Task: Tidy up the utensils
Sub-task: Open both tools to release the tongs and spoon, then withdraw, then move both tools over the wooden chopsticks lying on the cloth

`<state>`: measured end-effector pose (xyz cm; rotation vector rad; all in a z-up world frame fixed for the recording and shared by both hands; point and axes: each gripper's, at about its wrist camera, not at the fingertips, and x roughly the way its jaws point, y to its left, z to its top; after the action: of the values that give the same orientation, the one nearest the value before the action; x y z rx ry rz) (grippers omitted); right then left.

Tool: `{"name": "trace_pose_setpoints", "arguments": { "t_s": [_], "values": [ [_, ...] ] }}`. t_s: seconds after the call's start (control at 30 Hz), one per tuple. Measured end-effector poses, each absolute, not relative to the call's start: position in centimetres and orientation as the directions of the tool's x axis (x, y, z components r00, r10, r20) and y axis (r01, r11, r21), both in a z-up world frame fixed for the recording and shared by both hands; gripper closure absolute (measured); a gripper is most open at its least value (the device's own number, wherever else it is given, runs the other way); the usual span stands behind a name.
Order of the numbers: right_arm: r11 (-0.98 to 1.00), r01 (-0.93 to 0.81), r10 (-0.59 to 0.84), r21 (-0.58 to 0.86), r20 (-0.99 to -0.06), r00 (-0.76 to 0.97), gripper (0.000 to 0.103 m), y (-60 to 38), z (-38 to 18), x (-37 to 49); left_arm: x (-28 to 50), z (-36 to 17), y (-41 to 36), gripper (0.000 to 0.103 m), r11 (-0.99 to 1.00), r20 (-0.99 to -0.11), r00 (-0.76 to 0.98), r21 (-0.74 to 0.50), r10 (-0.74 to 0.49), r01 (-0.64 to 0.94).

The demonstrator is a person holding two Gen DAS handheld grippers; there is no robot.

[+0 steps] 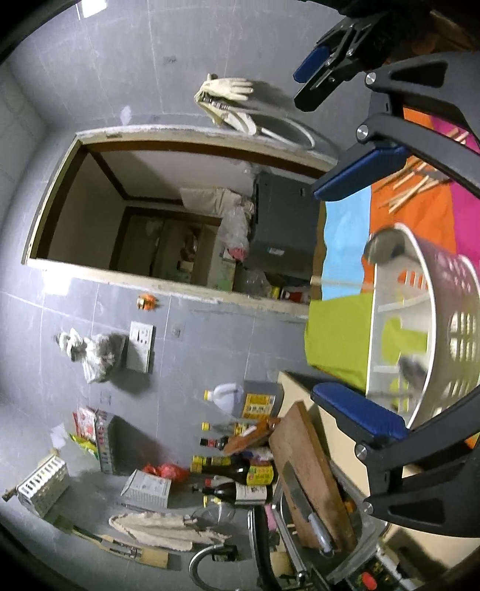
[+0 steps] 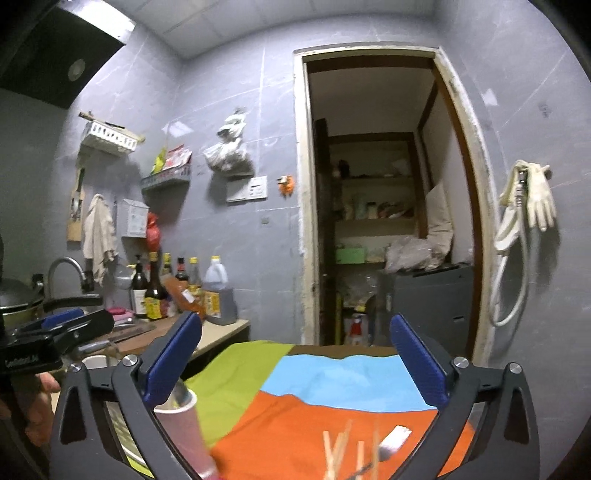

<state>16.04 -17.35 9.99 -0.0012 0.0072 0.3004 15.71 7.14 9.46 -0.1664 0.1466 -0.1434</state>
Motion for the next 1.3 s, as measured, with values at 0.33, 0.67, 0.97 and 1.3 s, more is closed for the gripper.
{"name": "trace_pose_setpoints", "arguments": {
  "t_s": [0.33, 0.67, 0.97, 1.3],
  "values": [
    [0.974, -0.225, 0.224, -0.034, -0.016, 0.974, 0.000, -22.4, 9.5, 14.9, 15.8, 8.7, 1.2, 0.003, 0.964, -0.164, 0.955, -0.135, -0.248, 0.228],
    [0.981, -0.187, 0.179, -0.043, -0.145, 0.973, 0.000, -26.3, 7.2, 16.3, 16.8, 5.7, -4.3, 0.003, 0.961, -0.288, 0.917, -0.093, -0.275, 0.259],
    [0.984, -0.176, 0.173, 0.024, -0.337, 0.925, 0.005, -29.3, 4.4, 19.4, 18.7, 2.7, -7.4, 0.004, 0.954, -0.424, 0.856, -0.079, -0.295, 0.289],
    [0.964, -0.247, 0.262, 0.100, -0.532, 0.805, 0.051, -29.3, 1.4, 22.8, 22.4, 0.9, -9.0, 0.041, 0.945, -0.553, 0.774, -0.085, -0.309, 0.316]
  ]
}}
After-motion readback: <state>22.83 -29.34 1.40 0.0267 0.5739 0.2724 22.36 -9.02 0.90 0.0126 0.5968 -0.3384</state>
